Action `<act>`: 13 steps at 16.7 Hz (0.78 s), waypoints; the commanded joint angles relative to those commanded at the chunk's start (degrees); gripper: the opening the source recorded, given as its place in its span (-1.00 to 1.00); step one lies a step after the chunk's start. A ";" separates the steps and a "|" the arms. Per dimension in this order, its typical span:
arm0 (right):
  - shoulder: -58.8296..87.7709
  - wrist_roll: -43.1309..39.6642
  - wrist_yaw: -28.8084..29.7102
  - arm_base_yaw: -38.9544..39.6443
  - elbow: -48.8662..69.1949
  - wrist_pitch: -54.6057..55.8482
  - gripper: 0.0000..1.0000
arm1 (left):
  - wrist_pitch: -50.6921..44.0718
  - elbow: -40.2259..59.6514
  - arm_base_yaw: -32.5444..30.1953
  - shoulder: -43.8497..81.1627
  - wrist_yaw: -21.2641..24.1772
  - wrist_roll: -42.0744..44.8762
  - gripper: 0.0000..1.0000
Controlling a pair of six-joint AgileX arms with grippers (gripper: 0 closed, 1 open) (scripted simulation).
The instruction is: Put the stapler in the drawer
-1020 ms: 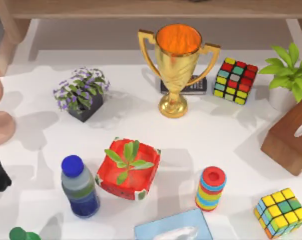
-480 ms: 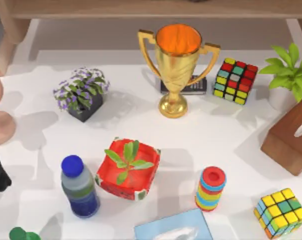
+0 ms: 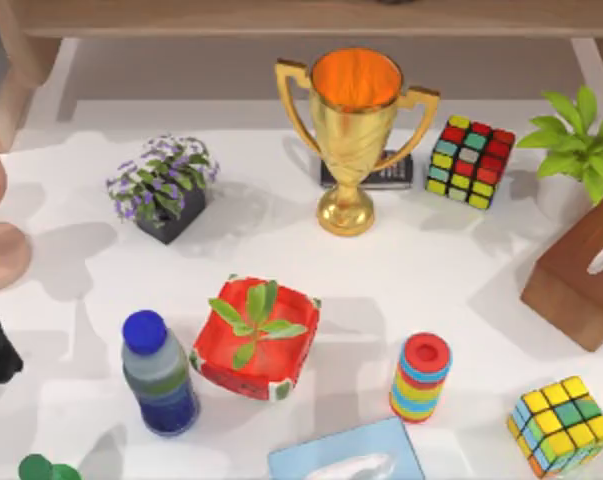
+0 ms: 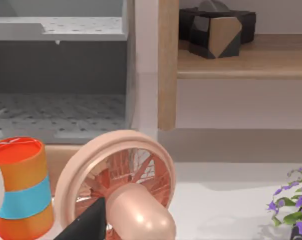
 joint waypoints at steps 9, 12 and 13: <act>3.03 0.03 2.59 2.55 7.33 -4.35 -1.00 | 0.00 0.00 0.00 0.00 0.00 0.00 1.00; 2.88 0.10 2.50 2.28 7.10 -4.38 -1.00 | 0.00 0.00 0.00 0.00 0.00 0.00 1.00; 3.20 0.01 2.58 2.32 7.53 -4.51 -1.00 | 0.00 0.00 0.00 0.00 0.00 0.00 1.00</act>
